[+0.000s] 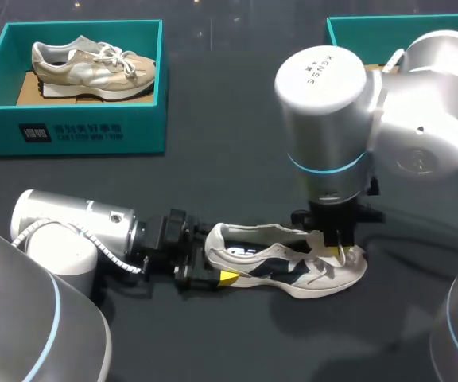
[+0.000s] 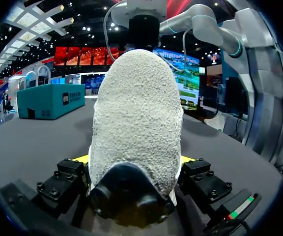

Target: Take the shoe out of the shoebox, open the shoe tongue, remove and reinsert the insole, then place the shoe into the shoebox

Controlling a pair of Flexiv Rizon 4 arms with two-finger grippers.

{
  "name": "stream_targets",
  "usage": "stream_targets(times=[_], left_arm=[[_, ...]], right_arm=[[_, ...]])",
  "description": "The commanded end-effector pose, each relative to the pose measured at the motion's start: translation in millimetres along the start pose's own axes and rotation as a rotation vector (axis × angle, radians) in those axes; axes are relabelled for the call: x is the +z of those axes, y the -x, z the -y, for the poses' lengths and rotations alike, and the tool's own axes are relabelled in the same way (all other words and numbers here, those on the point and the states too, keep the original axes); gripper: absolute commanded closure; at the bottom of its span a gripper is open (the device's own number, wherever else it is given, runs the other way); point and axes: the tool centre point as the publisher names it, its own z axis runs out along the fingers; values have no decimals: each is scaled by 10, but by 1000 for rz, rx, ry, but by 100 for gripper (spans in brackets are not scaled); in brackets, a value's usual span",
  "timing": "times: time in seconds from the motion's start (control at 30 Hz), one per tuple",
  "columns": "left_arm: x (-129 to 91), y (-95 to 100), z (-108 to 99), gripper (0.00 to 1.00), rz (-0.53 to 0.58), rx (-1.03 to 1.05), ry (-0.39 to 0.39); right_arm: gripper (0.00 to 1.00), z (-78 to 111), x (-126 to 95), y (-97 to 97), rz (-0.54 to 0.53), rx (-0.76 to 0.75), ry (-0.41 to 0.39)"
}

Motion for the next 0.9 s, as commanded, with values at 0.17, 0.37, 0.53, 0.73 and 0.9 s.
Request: stream_targets(times=[0.17, 0.37, 0.53, 0.73, 0.9], left_arm=[[20, 17, -35, 100, 3, 0, 4], [20, 17, -35, 100, 3, 0, 4], [20, 17, -35, 100, 3, 0, 4], [20, 17, -35, 100, 3, 0, 4], [20, 17, -35, 100, 3, 0, 4]], right_arm=[[100, -66, 110, -73, 57, 2, -14], [51, -65, 145, -33, 73, 27, -32], [27, -57, 130, 11, 94, 48, -37], [3, -56, 91, 70, 120, 69, -42], [7, -74, -83, 120, 168, 77, -15]])
